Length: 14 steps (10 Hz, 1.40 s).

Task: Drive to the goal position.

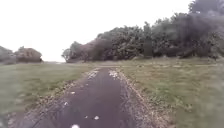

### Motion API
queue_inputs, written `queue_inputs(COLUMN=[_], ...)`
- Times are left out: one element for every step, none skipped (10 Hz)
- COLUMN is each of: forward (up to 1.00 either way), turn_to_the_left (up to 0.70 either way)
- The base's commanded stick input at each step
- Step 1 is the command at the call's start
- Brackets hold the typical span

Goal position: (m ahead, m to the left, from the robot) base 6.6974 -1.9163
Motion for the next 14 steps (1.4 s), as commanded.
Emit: queue_inputs(forward=[0.70,0.70,0.70,0.70,0.70,0.70,0.70,0.70,0.70,0.70,0.70,0.70,0.70,0.70], turn_to_the_left=[0.00,0.00,0.00,0.00,0.00,0.00,0.00,0.00,0.00,-0.16,-0.35,-0.35,0.00,0.00])
